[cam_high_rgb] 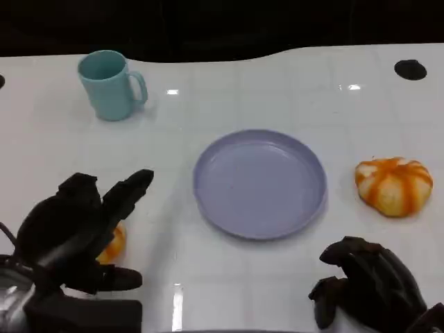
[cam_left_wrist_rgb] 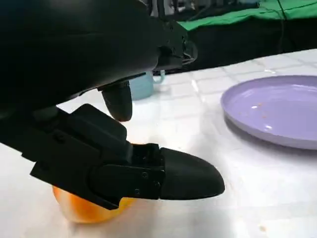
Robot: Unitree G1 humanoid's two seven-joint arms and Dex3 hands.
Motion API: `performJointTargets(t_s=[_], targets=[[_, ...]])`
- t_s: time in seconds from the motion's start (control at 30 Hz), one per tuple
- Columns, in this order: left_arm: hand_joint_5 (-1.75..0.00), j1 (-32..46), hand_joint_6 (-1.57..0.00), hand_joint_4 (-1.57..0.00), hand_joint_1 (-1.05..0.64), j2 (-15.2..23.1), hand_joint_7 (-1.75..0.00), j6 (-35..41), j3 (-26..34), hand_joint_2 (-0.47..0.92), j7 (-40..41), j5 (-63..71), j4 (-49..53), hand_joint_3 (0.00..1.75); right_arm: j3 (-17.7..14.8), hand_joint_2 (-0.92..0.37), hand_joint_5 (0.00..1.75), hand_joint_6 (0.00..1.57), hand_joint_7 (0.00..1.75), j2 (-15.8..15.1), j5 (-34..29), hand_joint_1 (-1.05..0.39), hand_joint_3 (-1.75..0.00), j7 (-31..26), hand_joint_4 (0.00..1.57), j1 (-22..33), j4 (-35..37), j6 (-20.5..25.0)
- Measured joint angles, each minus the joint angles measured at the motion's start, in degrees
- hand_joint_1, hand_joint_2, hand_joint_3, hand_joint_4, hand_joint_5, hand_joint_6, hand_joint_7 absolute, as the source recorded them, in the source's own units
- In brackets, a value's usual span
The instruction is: Grasp the bread from the table and place it into the plate.
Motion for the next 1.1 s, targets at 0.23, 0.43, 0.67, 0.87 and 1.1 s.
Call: performJointTargets(t_s=[0.23, 0.43, 0.67, 0.87, 1.1], targets=[[-1.75, -0.4, 0.0, 0.0, -1.05, 0.3, 0.0, 8.3, -3.7, 0.91, 0.8, 6.0, -0.4, 0.49, 0.0, -0.9, 0.75, 1.57, 0.35, 0.1, 0.0, -0.71, -0.01, -0.4, 1.54, 0.0, 0.0, 0.0], [-1.75, -4.2, 0.0, 0.0, -1.05, 0.4, 0.0, 13.4, -6.7, 0.86, -0.3, 6.7, 4.8, 0.44, -0.1, -0.91, 0.74, 1.57, 0.33, 0.1, 0.1, -0.71, -0.01, 0.0, 1.54, -0.7, 0.8, 0.1], [-1.75, -9.3, 0.0, 0.0, -1.05, 0.5, 0.0, 15.8, -9.9, 0.83, 0.5, 6.2, 14.9, 0.41, -0.2, -0.91, 0.73, 1.57, 0.35, 0.1, 0.1, -0.72, -0.02, 0.2, 1.55, -1.4, 1.7, -0.1], [-1.75, -12.4, 0.0, 0.0, -1.05, 0.8, 0.0, 16.4, -11.9, 0.81, 1.8, 5.5, 20.6, 0.39, -0.2, -0.92, 0.73, 1.57, 0.35, 0.1, 0.1, -0.73, -0.02, 0.3, 1.55, -1.4, 2.0, -0.8], [-1.75, -16.4, 0.0, 0.0, -1.05, 0.9, 0.0, 15.5, -13.9, 0.76, 5.8, 1.9, 29.3, 0.35, -0.2, -0.92, 0.73, 1.57, 0.35, 0.1, 0.0, -0.73, -0.02, 0.4, 1.55, -1.5, 2.2, -1.3]])
